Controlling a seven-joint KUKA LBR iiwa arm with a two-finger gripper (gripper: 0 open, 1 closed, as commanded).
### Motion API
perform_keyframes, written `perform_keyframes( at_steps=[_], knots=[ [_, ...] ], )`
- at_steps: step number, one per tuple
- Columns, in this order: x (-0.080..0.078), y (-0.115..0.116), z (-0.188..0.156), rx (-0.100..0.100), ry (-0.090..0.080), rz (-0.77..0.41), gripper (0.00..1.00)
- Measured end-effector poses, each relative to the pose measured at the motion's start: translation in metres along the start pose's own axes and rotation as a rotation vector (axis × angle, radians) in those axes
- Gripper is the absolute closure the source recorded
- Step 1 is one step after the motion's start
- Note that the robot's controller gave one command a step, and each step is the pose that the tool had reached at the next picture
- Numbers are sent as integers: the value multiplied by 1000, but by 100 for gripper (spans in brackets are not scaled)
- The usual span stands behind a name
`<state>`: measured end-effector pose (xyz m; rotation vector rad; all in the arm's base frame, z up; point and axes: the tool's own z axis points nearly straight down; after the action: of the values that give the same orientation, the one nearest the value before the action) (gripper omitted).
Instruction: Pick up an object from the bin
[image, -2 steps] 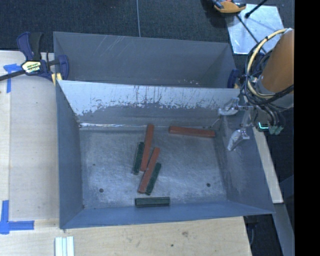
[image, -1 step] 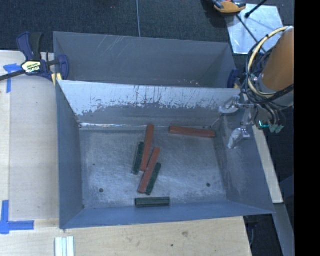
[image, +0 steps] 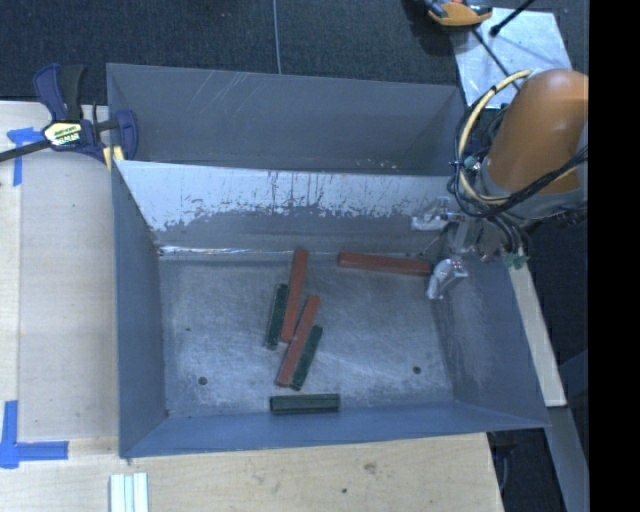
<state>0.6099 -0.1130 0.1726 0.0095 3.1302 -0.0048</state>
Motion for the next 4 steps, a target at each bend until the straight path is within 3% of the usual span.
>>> perform_keyframes(
  at_steps=[1,2,3,4],
  knots=[
    [-3,13,62,-2,4,29,0],
    [-3,21,97,-2,12,31,0],
    [-17,32,94,1,-15,-9,100],
    [-17,32,94,1,-15,-10,100]
  ],
)
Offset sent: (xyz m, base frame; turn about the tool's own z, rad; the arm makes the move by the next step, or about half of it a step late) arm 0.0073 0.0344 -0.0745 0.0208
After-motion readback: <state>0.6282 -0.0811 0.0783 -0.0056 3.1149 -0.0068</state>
